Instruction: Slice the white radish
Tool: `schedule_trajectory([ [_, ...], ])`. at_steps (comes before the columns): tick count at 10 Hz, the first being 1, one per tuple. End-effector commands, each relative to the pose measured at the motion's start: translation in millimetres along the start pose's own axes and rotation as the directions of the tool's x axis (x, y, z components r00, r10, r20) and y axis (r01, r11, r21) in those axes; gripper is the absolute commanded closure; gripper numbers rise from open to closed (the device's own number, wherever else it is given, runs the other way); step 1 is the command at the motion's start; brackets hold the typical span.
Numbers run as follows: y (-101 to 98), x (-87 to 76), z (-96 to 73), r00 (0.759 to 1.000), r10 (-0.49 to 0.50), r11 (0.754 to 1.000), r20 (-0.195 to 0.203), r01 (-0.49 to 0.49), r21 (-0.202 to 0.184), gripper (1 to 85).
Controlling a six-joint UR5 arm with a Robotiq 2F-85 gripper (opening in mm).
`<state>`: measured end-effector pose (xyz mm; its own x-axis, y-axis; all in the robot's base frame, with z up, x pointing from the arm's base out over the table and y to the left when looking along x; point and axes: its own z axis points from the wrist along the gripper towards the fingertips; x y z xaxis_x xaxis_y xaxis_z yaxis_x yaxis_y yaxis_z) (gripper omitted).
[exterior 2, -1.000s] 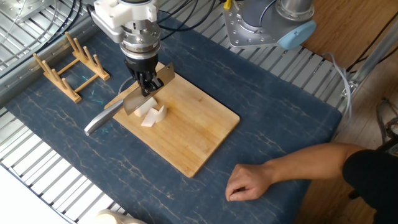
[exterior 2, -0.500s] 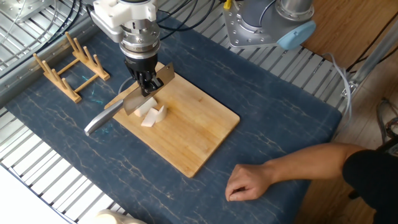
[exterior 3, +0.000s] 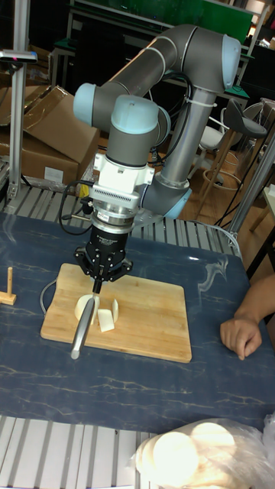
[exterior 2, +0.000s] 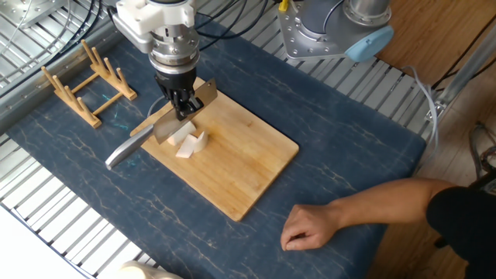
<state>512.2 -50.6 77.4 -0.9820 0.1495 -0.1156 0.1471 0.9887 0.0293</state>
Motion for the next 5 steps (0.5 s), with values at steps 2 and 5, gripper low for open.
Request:
schedule_trajectory([
  [2, 2.9, -1.3, 0.8, 1.0, 0.014, 1.0, 0.004, -0.014, -0.013, 84.7],
  [5, 2.2, -2.4, 3.2, 1.0, 0.018, 1.0, 0.008, -0.018, -0.01, 84.7],
])
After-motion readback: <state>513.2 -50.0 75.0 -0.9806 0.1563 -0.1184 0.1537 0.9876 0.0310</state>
